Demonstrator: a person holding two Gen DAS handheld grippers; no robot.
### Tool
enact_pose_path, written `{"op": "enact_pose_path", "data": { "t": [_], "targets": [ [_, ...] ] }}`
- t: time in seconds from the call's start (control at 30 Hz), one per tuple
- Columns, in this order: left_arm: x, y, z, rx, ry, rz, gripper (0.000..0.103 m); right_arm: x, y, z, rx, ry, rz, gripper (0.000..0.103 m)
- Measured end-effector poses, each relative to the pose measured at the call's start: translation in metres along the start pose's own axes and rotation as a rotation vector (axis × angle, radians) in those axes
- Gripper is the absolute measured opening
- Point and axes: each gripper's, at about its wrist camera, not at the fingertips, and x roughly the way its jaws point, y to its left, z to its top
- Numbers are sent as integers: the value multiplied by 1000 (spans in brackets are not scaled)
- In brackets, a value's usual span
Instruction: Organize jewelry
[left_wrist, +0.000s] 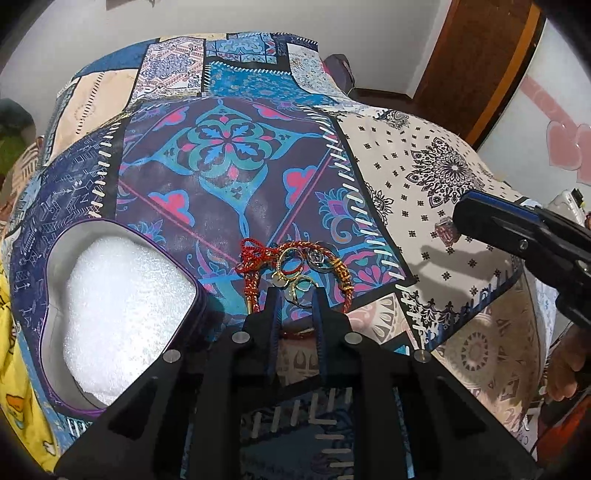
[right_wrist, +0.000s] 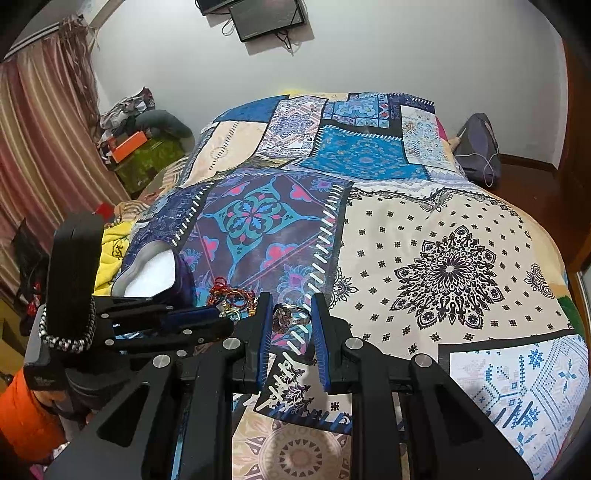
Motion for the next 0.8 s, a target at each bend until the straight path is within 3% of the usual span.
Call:
{"op": "enact_pose_path", "data": {
  "t": [0.17, 0.27, 0.43, 0.8],
  "targets": [
    [3, -1, 1, 7, -5, 1, 18, 1, -2, 1, 13, 1, 9, 19],
    [5, -3, 3, 7, -11, 20, 7, 0, 0, 0, 13, 3, 11, 19],
    [5, 0, 3, -8, -19, 21, 0, -3, 5, 1, -3, 1, 10, 19],
    [-20, -1, 3, -9, -83, 9, 0, -12, 17, 4, -23, -15, 2, 19]
  ]
}}
